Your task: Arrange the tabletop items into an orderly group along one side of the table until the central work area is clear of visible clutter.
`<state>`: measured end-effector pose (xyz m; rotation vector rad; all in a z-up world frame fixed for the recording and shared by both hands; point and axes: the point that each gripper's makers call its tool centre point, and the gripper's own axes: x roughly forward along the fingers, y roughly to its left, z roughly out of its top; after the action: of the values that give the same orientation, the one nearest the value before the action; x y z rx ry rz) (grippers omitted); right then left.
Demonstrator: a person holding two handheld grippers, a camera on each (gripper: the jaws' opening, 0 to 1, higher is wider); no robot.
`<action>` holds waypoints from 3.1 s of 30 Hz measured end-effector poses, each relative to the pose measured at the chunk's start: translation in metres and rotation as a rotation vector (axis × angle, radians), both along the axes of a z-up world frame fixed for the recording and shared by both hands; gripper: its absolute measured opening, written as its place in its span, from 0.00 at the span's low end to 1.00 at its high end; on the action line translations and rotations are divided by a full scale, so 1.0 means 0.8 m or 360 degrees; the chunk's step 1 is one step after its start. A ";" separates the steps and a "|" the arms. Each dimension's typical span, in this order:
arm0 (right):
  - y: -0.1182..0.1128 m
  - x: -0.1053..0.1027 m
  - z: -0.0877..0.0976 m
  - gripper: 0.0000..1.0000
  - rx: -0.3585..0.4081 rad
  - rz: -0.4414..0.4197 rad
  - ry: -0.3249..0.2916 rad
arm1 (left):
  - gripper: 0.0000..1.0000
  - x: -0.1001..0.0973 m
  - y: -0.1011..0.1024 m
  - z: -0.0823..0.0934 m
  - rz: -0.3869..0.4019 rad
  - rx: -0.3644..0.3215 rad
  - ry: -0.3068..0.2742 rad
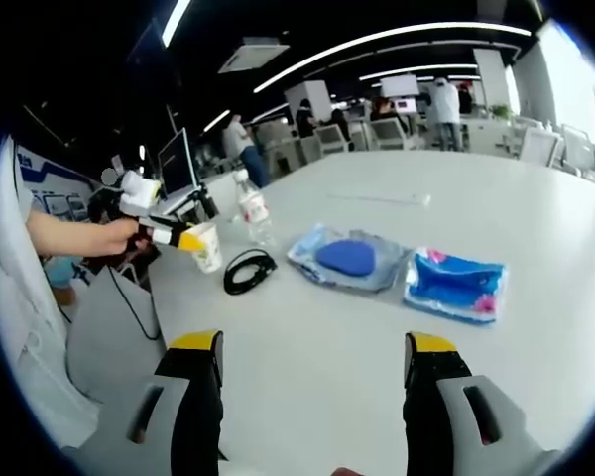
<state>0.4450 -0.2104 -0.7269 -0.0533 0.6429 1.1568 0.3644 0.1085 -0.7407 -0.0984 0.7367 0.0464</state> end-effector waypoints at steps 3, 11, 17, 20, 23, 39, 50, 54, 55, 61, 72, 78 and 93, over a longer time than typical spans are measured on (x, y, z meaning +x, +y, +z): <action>-0.003 0.001 0.001 0.72 0.0004 -0.0014 -0.0001 | 0.41 0.012 -0.003 0.004 -0.0001 0.0007 -0.0027; -0.012 0.005 -0.001 0.72 0.0003 -0.0053 0.0006 | 0.40 0.047 -0.011 0.015 -0.0008 0.0008 -0.0095; -0.019 0.008 -0.001 0.72 0.0004 -0.0078 0.0006 | 0.40 0.073 -0.016 0.016 -0.0020 0.0019 -0.0127; -0.023 0.009 -0.002 0.72 -0.0003 -0.0086 0.0007 | 0.40 0.087 -0.024 0.015 -0.0038 0.0006 -0.0134; -0.026 0.011 -0.001 0.72 -0.0001 -0.0095 0.0005 | 0.40 0.098 -0.028 0.018 -0.0049 0.0014 -0.0158; -0.044 0.012 -0.006 0.72 -0.0023 -0.0134 0.0025 | 0.39 0.140 -0.020 0.017 -0.0010 0.0014 -0.0211; -0.056 0.019 -0.008 0.72 -0.0049 -0.0164 0.0016 | 0.39 0.161 -0.019 0.004 0.0043 -0.0016 -0.0231; -0.057 0.019 -0.007 0.71 -0.0044 -0.0164 0.0025 | 0.39 0.167 -0.018 0.000 0.0058 -0.0029 -0.0238; -0.057 0.019 -0.007 0.71 -0.0047 -0.0158 0.0020 | 0.39 0.169 -0.017 -0.001 0.0061 -0.0031 -0.0240; -0.058 0.021 -0.009 0.71 -0.0055 -0.0159 0.0023 | 0.39 0.176 -0.013 -0.005 0.0082 -0.0044 -0.0247; -0.059 0.029 -0.012 0.71 -0.0061 -0.0171 0.0030 | 0.39 0.187 -0.008 -0.012 0.0129 -0.0088 -0.0260; -0.056 0.029 -0.014 0.71 -0.0062 -0.0163 0.0035 | 0.39 0.188 -0.012 -0.023 0.0124 -0.0094 -0.0232; -0.056 0.028 -0.017 0.69 -0.0069 -0.0158 0.0053 | 0.40 0.189 -0.014 -0.039 0.0152 -0.0117 -0.0227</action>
<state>0.4677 -0.2550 -0.7402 -0.0386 0.6926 1.0499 0.5152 0.0972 -0.7716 -0.2050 0.5912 0.1027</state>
